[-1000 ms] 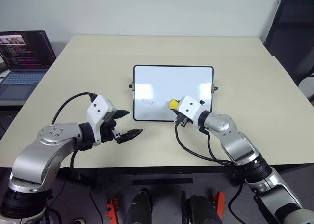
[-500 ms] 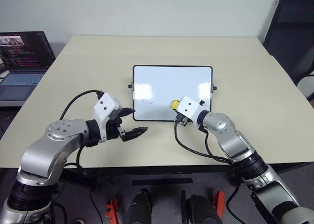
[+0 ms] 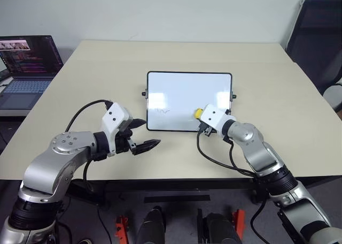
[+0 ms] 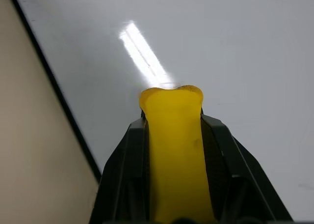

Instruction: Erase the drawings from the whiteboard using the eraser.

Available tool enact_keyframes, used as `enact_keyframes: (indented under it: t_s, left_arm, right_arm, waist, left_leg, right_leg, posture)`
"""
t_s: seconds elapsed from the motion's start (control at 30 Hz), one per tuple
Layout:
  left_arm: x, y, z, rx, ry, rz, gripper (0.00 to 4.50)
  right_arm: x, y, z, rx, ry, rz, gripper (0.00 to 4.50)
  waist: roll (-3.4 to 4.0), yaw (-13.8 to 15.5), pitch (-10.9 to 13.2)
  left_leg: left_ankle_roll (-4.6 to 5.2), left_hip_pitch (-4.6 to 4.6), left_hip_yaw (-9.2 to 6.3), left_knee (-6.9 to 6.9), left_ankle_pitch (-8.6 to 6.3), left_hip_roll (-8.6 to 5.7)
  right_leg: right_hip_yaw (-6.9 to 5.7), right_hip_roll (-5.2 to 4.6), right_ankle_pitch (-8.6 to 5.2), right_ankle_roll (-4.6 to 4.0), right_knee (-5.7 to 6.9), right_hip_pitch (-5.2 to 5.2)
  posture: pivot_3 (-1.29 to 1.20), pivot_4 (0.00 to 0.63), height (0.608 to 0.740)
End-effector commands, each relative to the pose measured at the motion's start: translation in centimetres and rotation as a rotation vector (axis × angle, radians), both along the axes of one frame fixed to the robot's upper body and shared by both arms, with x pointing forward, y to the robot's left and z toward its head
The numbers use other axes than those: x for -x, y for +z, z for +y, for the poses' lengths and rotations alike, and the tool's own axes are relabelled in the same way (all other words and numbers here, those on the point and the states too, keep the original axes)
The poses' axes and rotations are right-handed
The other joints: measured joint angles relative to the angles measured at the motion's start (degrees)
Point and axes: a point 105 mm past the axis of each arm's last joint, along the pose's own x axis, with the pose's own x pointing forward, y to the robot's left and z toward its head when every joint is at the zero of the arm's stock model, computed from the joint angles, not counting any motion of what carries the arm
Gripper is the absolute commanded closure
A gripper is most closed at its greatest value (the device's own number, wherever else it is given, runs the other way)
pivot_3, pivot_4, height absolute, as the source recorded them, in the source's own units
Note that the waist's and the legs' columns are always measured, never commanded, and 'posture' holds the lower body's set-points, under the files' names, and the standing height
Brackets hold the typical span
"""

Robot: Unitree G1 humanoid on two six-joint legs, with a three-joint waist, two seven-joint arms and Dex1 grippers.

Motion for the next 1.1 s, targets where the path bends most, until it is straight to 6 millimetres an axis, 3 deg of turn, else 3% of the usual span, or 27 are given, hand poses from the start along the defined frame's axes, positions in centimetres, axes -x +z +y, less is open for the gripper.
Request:
enact_keyframes:
  t_s: [0.03, 0.13, 0.27, 0.57, 0.63, 0.83, 1.1]
  left_arm:
    - [0.1, 1.1, 0.2, -0.005, -0.001, -0.052, 0.0]
    - [0.2, 1.0, 0.2, -0.003, 0.007, -0.048, 0.0]
    - [0.4, 0.7, 0.3, -0.009, 0.011, -0.042, 0.0]
    - [0.5, 0.6, 0.5, -0.004, 0.024, -0.037, 0.0]
    - [0.5, 0.5, 0.7, -0.005, 0.031, -0.035, 0.0]
    - [0.4, 0.5, 0.9, -0.005, 0.04, -0.035, 0.0]
    - [0.4, 0.4, 1.3, -0.003, 0.063, -0.031, 0.0]
  right_arm:
    - [-0.9, -0.3, -1.2, -0.003, -0.089, -0.013, 3.41]
    - [-3.0, 2.2, -3.7, -0.066, -0.239, -0.137, 3.41]
    - [-3.4, 1.8, -4.5, -0.098, -0.269, -0.106, 3.41]
    - [-0.2, -2.5, -2.2, 0.046, -0.065, 0.089, 3.41]
    - [-0.3, -2.2, -2.1, 0.092, -0.058, 0.04, 3.42]
    - [-2.6, 1.8, -2.1, 0.005, -0.15, -0.167, 3.42]
    - [-1.7, 0.0, -1.6, 0.004, -0.108, -0.048, 3.43]
  waist:
    - [0.0, 0.0, 0.0]
    - [0.01, 0.0, 0.0]
    - [-0.04, 0.2, 0.0]
    - [-0.15, 0.0, -0.1]
    - [-0.15, -0.2, -0.1]
    - [-0.14, -0.2, -0.1]
    - [-0.15, -0.1, -0.1]
  left_leg:
    - [0.0, 0.0, 0.0, -0.01, 0.0, 0.0]
    - [0.0, 0.01, 0.0, -0.01, 0.0, 0.01]
    - [-0.06, 0.01, 0.01, -0.01, -0.03, 0.0]
    - [-0.08, 0.02, 0.01, -0.02, -0.05, 0.04]
    - [0.0, 0.03, 0.03, -0.04, 0.0, 0.07]
    - [-0.31, 0.04, 0.18, -0.05, -0.2, 0.22]
    - [-0.32, 0.04, 0.85, -0.04, -0.2, 0.67]
  right_leg:
    - [-0.01, 0.0, 0.0, 0.0, 0.0, -0.01]
    - [0.0, 0.0, 0.03, -0.04, 0.01, -0.03]
    - [-0.01, -0.03, 0.12, -0.08, -0.01, -0.04]
    - [-0.02, -0.04, 0.11, -0.08, -0.04, -0.03]
    - [-0.01, -0.02, 0.11, -0.08, -0.04, -0.05]
    - [-0.01, -0.02, 0.15, -0.15, -0.04, -0.13]
    - [0.02, -0.03, 0.16, -0.17, -0.11, -0.17]
  posture:
    - [0.0, 0.15, 0.74]
    - [0.0, 0.15, 0.74]
    - [0.0, 0.15, 0.74]
    - [0.0, 0.15, 0.74]
    - [0.0, 0.15, 0.74]
    - [0.0, 0.15, 0.74]
    - [0.0, 0.15, 0.74]
